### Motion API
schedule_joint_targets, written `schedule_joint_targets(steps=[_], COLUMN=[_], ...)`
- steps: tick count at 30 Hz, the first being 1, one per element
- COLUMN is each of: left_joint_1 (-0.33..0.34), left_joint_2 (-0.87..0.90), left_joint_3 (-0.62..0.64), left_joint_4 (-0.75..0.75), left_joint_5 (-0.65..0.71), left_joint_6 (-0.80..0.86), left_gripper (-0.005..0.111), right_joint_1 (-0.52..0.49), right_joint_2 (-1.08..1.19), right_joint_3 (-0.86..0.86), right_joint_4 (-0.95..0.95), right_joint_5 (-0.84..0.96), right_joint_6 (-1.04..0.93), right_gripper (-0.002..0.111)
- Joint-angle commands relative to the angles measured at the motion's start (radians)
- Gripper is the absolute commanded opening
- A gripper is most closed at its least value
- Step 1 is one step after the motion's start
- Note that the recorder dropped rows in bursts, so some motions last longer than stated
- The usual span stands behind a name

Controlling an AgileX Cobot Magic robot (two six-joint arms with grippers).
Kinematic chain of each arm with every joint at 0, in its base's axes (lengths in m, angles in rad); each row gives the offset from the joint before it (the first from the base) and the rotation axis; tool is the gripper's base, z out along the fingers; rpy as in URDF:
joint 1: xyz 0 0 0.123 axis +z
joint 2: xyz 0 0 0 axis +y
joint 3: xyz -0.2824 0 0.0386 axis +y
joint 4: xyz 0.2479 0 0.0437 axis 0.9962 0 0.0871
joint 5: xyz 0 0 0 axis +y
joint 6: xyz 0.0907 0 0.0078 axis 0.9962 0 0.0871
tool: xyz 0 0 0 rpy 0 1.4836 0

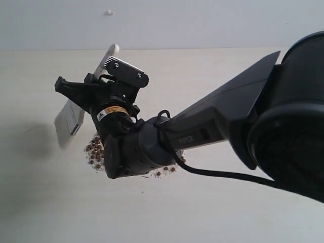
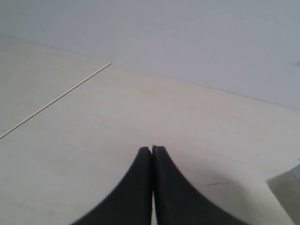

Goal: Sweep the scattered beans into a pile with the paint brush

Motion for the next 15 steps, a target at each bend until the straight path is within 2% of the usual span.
schedule_joint_targets(steps=[1, 15], left_joint_1=[-0.004, -0.004], left_joint_2=[-0.006, -0.006], left_joint_3=[0.003, 0.003], left_joint_4=[0.001, 0.001], left_joint_5=[-0.007, -0.007], left_joint_6=[0.001, 0.001], left_gripper=[0.000, 0.000], right_joint_1=[0.002, 0.030], right_joint_2=[-0.001, -0.018], right_joint_3=[-0.013, -0.013], right_joint_4=[0.080, 0.361], right_joint_5=[0.025, 0.019], right_joint_6=[-0.082, -0.539], right_gripper=[0.000, 0.000])
